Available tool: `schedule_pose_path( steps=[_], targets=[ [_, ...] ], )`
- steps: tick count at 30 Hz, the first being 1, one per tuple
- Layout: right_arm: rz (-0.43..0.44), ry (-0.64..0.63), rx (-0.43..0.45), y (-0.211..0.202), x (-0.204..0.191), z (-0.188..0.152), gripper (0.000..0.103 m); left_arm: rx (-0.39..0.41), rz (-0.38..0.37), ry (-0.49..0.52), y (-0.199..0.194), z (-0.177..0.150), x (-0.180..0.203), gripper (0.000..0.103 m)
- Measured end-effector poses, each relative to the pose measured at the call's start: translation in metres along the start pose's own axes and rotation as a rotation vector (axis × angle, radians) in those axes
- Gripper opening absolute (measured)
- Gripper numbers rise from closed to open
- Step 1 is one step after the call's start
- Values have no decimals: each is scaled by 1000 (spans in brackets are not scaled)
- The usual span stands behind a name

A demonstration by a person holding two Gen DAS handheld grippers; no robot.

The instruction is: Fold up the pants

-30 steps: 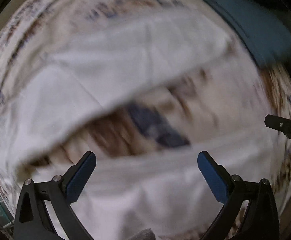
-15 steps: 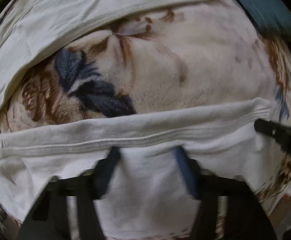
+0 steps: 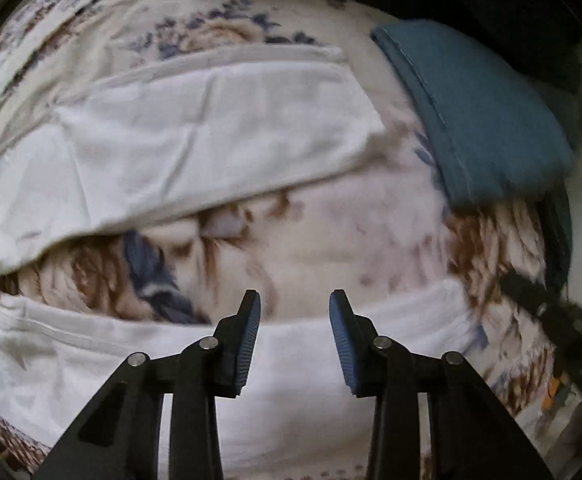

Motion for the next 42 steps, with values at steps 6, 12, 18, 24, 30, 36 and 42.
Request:
schedule_pose_path(
  steps=[6, 12, 18, 24, 30, 36, 42],
  targets=[
    [8, 0, -249, 56, 18, -4, 69, -92, 16, -95, 18, -59, -44, 66],
    [131, 183, -364, 119, 46, -29, 76, -178, 41, -181, 43, -91, -80, 79],
    [15, 55, -352, 121, 34, -39, 29, -143, 96, -178, 32, -92, -99, 80],
    [-96, -136, -263, 54, -15, -15, 53, 18, 210, -148, -30, -50, -141, 80],
    [-23, -424, -183, 37, -178, 55, 71, 77, 375, -129, -70, 11, -237, 89],
    [-143, -638, -208, 112, -324, 144, 71, -50, 534, -47, -60, 79, -345, 89],
    [-323, -774, -323, 197, -380, 200, 70, -218, 494, 102, 1, 132, -393, 89]
  ],
)
Point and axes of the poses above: each gripper's, at about its wrist camera, not at the fingertips, and y roughly the way its jaws point, x to its right, z to its top, the point moved 3 cm from there along y, roughly the way its jaws point, and after that the axes turned 7 degrees about -x, right-handed, at the moved point
